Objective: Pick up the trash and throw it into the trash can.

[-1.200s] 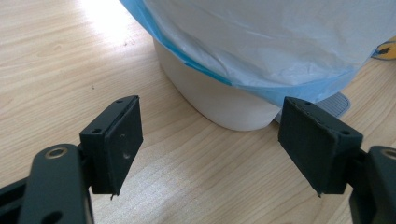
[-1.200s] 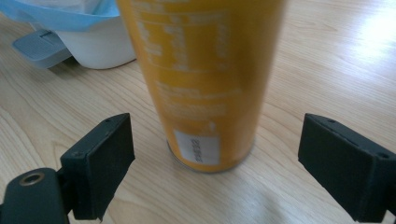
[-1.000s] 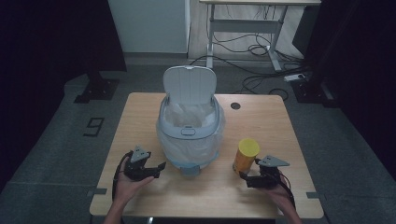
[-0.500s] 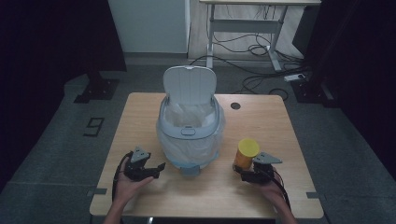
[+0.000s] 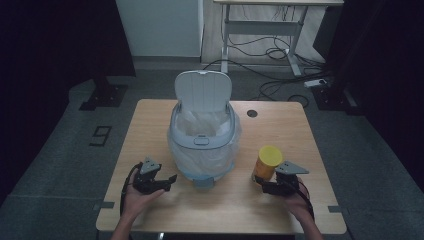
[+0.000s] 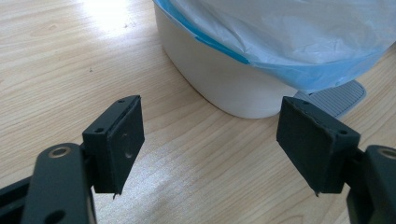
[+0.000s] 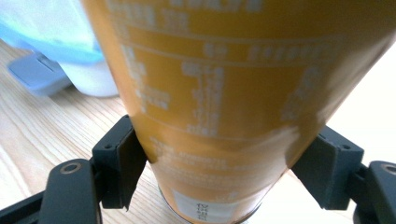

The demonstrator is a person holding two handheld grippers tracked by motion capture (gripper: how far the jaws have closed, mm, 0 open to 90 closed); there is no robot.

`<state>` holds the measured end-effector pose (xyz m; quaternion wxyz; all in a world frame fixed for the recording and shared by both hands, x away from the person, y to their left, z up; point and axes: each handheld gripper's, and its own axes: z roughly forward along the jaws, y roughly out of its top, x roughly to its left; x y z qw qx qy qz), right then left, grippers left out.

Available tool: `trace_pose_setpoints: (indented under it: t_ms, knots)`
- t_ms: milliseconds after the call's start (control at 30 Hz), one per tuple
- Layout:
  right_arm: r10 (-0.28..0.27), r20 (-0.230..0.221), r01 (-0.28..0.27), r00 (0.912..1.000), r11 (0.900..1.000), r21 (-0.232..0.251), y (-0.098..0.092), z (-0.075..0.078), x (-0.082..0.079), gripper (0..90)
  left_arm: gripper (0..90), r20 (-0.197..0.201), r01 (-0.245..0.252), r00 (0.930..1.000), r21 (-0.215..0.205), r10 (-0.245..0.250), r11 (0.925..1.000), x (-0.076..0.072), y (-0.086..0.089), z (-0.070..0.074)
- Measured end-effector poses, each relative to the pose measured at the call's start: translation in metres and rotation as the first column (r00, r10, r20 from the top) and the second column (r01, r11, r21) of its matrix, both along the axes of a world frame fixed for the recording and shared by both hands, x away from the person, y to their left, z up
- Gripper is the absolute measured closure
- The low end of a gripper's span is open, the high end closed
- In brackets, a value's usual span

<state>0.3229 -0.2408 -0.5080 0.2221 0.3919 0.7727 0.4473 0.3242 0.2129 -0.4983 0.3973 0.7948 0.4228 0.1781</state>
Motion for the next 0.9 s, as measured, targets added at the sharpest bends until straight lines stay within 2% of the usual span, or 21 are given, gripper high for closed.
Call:
trace_pose_setpoints:
  t_ms: [33,100,133,167,367,900]
  knots:
    - [0.0,0.006,0.0,1.0,1.0,0.006,-0.001,0.008,-0.002,24.1,23.3,0.001,0.0,1.0,0.0,0.0,1.0,0.0,0.0,0.0]
    - [0.001,0.008,-0.001,1.0,1.0,0.009,-0.001,0.012,-0.003,24.1,23.4,0.002,0.001,1.0,-0.001,-0.001,1.0,0.0,0.0,0.001]
    - [0.004,0.01,-0.004,0.9999,1.0,0.016,-0.002,0.02,-0.004,24.1,23.5,0.004,0.001,1.0,-0.001,-0.001,1.0,-0.001,0.0,0.001]
    - [0.004,0.01,-0.004,0.9999,1.0,0.016,-0.002,0.02,-0.004,24.1,23.5,0.004,0.001,1.0,-0.001,-0.001,1.0,-0.001,0.0,0.001]
    - [0.025,0.028,-0.025,0.9993,0.999,0.034,0.0,0.048,-0.008,24.1,23.6,0.0,-0.001,1.0,-0.001,0.001,1.0,-0.001,0.001,0.001]
    - [0.076,0.073,-0.08,0.9944,0.995,0.055,0.009,0.101,-0.005,24.1,24.1,-0.011,-0.011,0.9999,0.006,0.011,0.9999,0.0,0.003,-0.001]
